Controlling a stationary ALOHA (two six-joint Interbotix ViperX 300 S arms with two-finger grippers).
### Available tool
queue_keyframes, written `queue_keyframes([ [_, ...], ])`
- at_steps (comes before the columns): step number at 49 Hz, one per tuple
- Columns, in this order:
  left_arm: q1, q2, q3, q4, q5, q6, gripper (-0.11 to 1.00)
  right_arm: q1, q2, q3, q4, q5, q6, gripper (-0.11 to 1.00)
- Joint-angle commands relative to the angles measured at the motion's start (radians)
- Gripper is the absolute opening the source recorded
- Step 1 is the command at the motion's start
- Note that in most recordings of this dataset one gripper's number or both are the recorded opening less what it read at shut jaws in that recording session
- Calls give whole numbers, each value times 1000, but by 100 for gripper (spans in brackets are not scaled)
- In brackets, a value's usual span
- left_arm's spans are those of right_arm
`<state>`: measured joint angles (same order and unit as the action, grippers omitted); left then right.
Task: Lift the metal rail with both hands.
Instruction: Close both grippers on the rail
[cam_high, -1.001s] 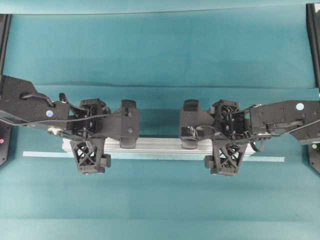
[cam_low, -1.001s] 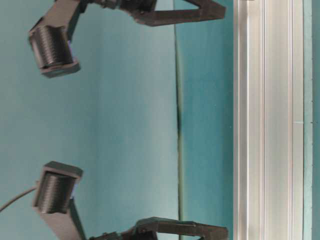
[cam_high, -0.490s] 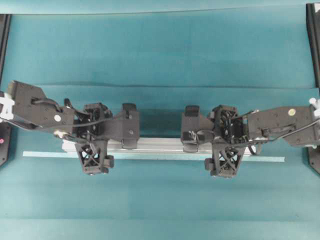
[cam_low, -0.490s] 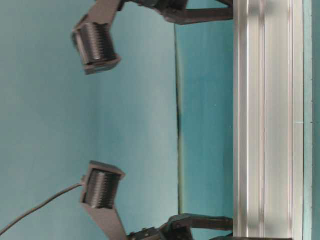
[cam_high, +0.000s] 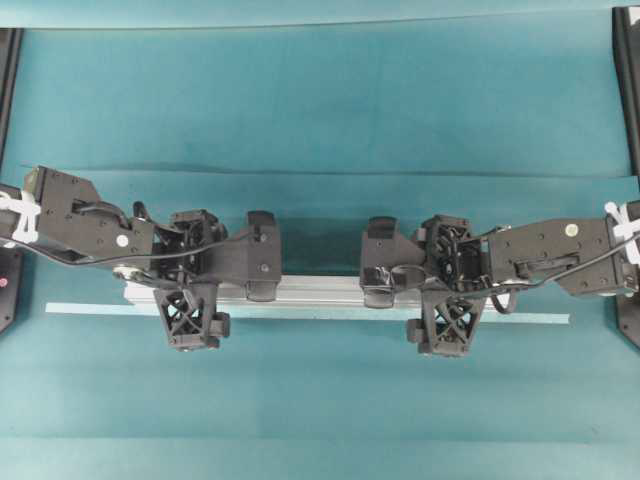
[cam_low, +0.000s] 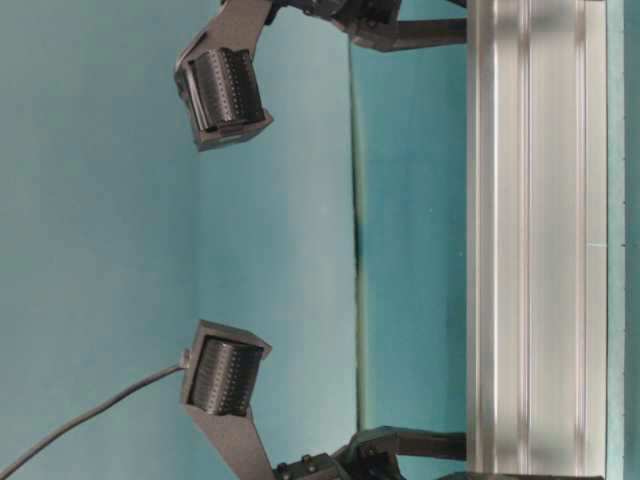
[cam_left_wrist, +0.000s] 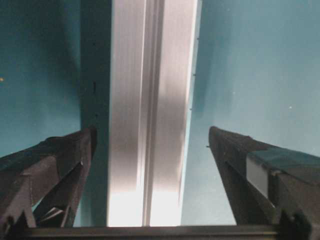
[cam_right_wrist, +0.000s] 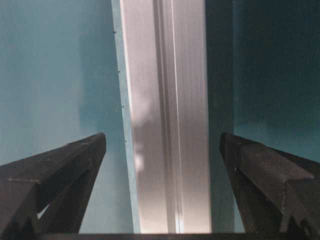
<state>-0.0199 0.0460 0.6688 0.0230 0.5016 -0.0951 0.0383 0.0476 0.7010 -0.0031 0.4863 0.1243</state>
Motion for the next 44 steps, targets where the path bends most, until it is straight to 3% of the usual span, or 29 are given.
queue_keyframes([
  [1, -2, -6, -2, 3, -9, 3, 99, -3, 12, -3, -3, -12, -5, 96],
  [20, 0, -6, 17, 3, -71, 5, 96, -8, 34, -3, -2, -34, 3, 93],
  [25, -2, -8, 20, 3, -67, 8, 79, -8, 32, -2, -3, -21, 3, 80],
  [32, -8, -9, 26, 3, -71, 9, 38, -8, 34, -3, -3, -20, 2, 41],
  [44, -6, -11, 26, 3, -71, 12, 36, -8, 34, -3, 2, -18, -2, 39],
])
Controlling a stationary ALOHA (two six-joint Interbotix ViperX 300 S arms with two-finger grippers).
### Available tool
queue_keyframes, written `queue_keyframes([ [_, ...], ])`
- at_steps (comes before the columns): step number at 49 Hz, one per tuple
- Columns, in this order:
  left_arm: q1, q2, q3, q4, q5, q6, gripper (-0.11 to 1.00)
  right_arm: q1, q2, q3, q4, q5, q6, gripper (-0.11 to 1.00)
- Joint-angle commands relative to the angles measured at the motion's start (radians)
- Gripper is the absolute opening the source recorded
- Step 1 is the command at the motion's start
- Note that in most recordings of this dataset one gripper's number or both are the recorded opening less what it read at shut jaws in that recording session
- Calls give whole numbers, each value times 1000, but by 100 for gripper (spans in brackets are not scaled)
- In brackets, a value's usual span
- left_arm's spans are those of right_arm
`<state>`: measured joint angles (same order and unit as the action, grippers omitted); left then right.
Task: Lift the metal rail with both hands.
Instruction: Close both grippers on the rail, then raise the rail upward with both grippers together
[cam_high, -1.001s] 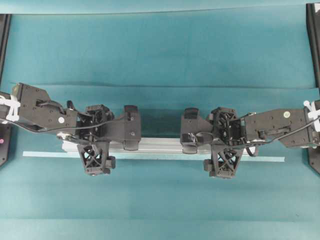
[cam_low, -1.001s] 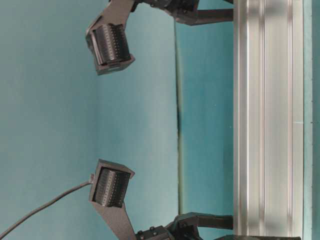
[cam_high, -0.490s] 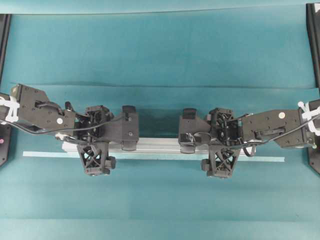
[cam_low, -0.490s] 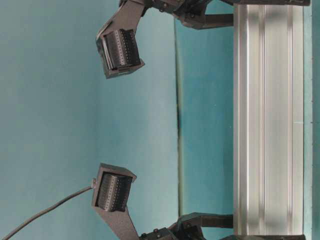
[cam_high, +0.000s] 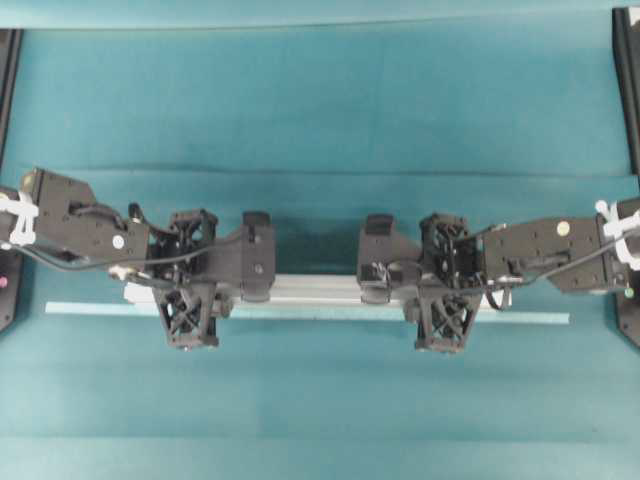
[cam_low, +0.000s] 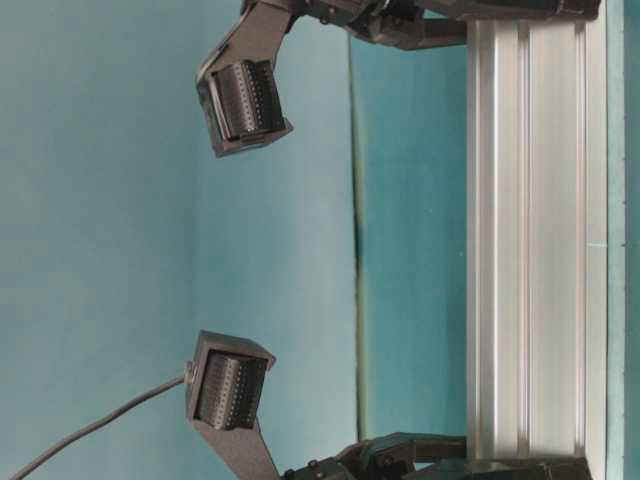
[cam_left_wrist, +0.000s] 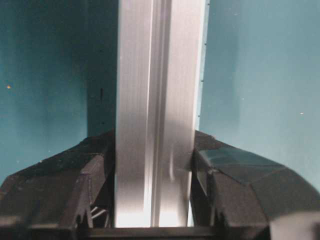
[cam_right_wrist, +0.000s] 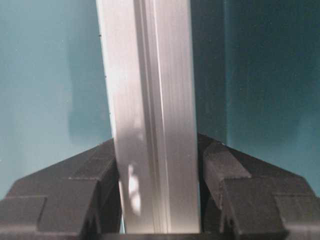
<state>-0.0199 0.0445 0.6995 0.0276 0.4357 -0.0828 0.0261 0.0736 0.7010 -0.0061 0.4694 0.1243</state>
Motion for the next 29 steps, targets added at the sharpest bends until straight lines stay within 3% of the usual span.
queue_keyframes([
  [1, -6, -9, -5, -2, -5, 0, 36, 6, 8, -3, 5, -2, -2, 39],
  [20, -3, -17, -6, -2, -9, -2, 36, 2, -9, -12, 11, -2, 9, 39],
  [29, -3, -61, -12, -2, 32, -9, 36, -11, -57, -17, 18, 52, 6, 39],
])
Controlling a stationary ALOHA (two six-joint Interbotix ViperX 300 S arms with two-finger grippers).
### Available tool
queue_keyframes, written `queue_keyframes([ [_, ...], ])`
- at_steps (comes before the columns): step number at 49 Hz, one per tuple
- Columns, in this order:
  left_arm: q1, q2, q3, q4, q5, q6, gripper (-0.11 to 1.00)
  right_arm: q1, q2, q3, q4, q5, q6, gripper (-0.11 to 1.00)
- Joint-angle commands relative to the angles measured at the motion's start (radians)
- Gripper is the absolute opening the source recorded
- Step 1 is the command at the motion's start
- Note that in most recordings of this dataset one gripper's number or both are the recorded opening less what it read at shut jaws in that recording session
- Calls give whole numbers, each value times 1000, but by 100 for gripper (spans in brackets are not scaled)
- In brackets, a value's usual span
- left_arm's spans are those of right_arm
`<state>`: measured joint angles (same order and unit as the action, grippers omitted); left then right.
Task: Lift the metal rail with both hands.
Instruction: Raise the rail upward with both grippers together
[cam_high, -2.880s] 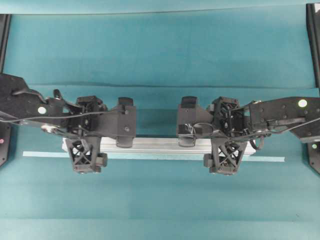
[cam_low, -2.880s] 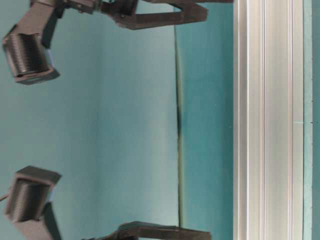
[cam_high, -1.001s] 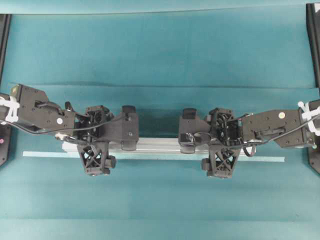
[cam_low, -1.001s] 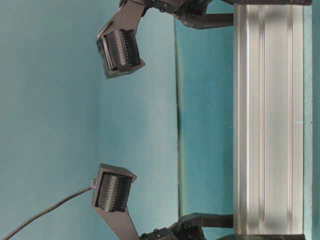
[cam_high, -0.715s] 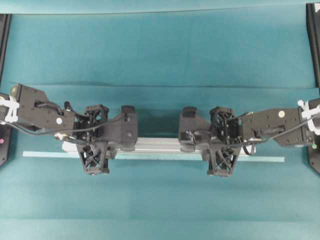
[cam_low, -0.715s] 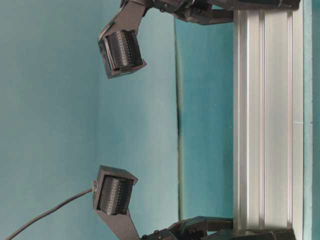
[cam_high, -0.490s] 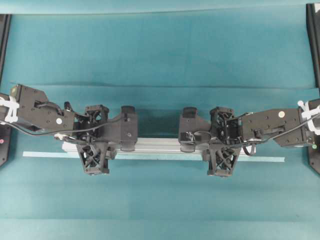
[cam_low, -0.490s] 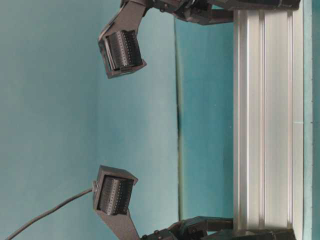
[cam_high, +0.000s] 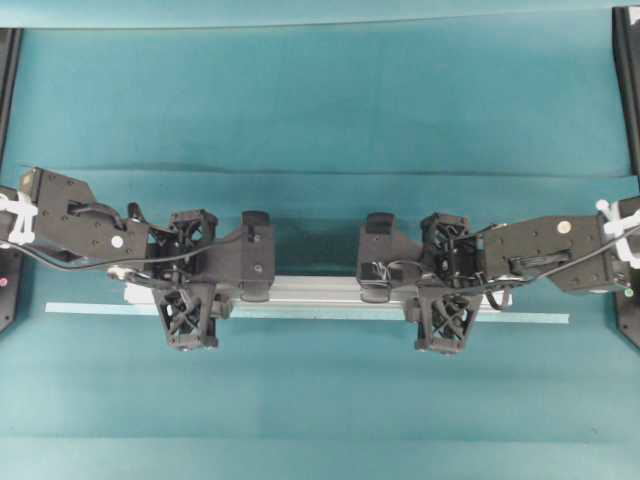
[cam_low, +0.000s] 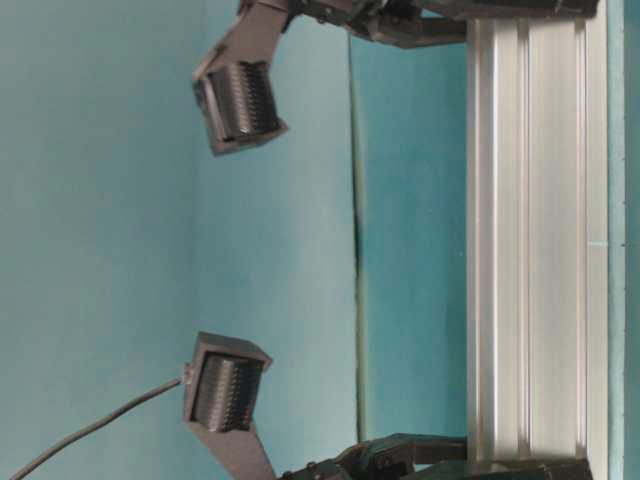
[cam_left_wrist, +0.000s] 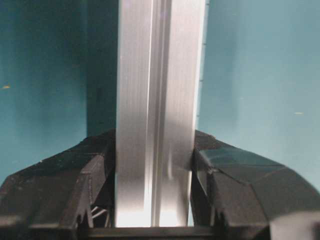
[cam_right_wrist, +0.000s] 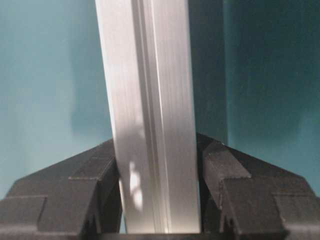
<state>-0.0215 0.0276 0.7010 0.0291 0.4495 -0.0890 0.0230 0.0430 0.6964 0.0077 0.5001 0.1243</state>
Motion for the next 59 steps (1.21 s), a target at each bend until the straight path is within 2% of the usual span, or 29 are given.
queue_keyframes([
  [1, -2, -49, -14, -3, 26, -2, 36, -8, -31, -14, 5, 31, 6, 39],
  [15, 0, -146, -52, -3, 130, 5, 36, -9, -107, -43, 6, 130, 6, 39],
  [23, 0, -195, -100, -3, 241, 6, 36, -9, -152, -84, 6, 215, 9, 39],
  [46, 2, -250, -245, -3, 499, 15, 36, -9, -210, -279, 18, 482, 9, 39],
  [59, 0, -267, -380, -3, 629, 15, 36, -8, -212, -390, 18, 618, 5, 39],
])
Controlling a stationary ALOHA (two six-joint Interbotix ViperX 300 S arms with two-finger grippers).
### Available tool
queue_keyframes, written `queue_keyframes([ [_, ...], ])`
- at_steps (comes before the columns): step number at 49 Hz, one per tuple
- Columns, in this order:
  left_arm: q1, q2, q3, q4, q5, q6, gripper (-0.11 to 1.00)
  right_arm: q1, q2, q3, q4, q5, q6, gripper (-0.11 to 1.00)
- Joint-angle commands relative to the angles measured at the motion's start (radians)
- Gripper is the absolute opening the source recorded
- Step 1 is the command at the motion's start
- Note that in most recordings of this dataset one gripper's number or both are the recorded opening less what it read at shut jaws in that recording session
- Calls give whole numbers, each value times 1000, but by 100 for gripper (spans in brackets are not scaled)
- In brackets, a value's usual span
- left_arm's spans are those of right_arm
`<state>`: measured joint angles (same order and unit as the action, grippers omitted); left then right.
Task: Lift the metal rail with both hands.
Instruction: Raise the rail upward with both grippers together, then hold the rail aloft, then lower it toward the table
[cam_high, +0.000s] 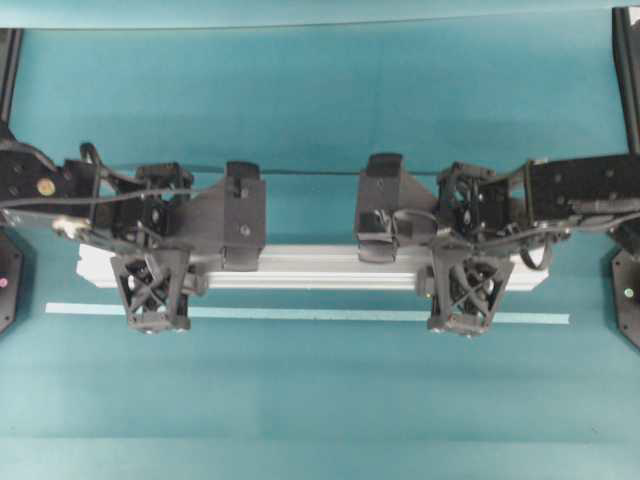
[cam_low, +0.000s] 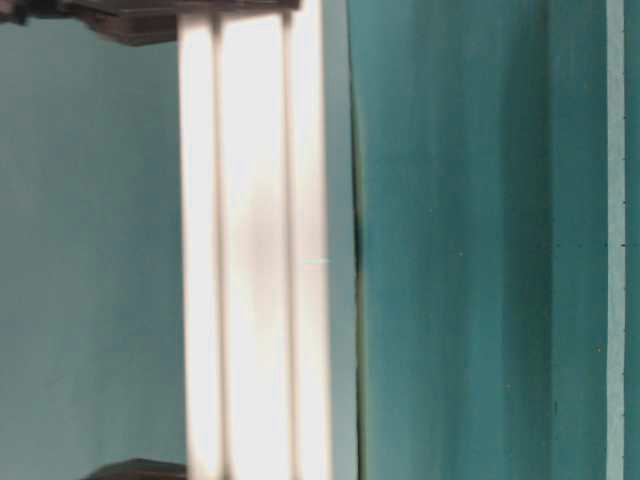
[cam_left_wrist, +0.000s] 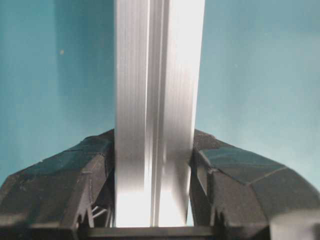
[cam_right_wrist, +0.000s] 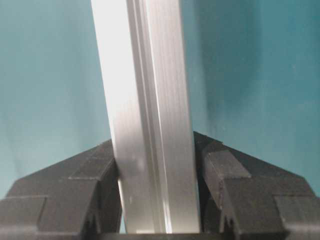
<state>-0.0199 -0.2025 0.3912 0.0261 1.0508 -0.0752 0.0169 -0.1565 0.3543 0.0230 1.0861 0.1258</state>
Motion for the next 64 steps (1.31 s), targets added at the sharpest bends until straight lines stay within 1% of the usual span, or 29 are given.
queue_keyframes([
  [1, -2, -38, -81, 0, 35, 2, 36, -2, -12, -57, 3, 44, 5, 39],
  [9, -3, -43, -152, 0, 114, 2, 36, -2, -14, -133, 3, 127, 6, 39],
  [22, -8, -49, -242, 0, 181, -2, 36, 5, -14, -275, 3, 258, 9, 39],
  [34, -18, -38, -370, 0, 296, -5, 36, 12, -6, -388, 3, 359, 26, 39],
  [39, -18, -25, -416, 0, 354, -5, 36, 12, -2, -434, 3, 397, 40, 39],
  [50, -15, -15, -482, 0, 423, -2, 36, 14, 11, -526, 3, 465, 44, 39],
  [56, -14, 0, -532, 0, 512, -2, 36, 14, 25, -577, 3, 532, 43, 39],
  [64, -11, 12, -592, 0, 526, -2, 36, 14, 38, -641, 3, 541, 44, 39],
])
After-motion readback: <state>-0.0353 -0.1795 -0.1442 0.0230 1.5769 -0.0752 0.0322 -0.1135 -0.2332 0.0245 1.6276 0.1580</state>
